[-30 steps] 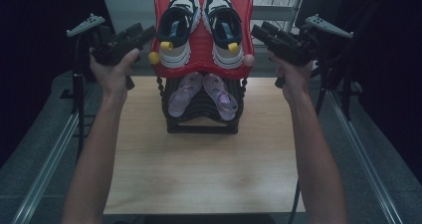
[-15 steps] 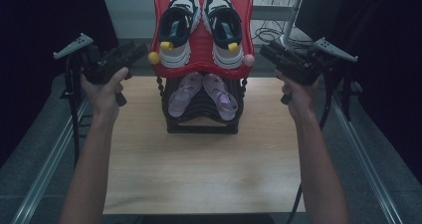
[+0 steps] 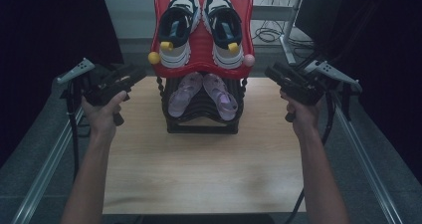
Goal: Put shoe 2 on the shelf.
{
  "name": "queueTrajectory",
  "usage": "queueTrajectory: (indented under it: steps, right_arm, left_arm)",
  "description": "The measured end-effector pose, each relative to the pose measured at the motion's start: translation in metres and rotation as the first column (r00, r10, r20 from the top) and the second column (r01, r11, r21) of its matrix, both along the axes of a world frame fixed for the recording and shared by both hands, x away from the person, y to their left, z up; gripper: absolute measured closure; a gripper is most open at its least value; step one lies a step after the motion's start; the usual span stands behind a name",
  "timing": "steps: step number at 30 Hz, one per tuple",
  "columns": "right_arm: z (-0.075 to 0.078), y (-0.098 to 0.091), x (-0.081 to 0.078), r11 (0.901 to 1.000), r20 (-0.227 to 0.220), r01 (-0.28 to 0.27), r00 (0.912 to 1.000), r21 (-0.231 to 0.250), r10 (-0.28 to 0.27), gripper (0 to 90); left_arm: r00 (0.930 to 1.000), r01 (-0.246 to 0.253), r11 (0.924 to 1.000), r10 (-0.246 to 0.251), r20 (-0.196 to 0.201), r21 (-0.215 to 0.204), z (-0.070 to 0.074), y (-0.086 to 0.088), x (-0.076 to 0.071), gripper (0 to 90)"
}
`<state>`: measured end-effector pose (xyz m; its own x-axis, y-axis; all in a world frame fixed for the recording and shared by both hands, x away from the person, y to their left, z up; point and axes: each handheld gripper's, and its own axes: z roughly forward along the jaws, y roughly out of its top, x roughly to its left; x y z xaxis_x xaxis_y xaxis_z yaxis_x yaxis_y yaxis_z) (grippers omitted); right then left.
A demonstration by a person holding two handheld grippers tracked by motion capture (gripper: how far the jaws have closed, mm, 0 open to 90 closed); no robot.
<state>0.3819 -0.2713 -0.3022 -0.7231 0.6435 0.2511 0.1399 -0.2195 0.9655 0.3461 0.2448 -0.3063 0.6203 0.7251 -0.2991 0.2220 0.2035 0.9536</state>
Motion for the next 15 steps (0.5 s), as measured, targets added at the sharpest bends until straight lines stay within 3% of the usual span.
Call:
queueTrajectory:
  steps: [7,15]
  right_arm:
    - [-0.026,-0.008,-0.009,1.0000,-0.026,0.002,0.9996,-0.007,-0.003,47.9]
    - [-0.070,-0.014,-0.014,0.9999,-0.082,-0.006,0.9966,-0.015,0.004,46.6]
  left_arm:
    - [0.9999,0.008,0.9998,-0.008,-0.007,0.018,-0.025,0.003,-0.010,35.2]
    - [0.9987,0.010,0.9992,-0.008,-0.050,0.038,-0.067,0.009,-0.021,34.1]
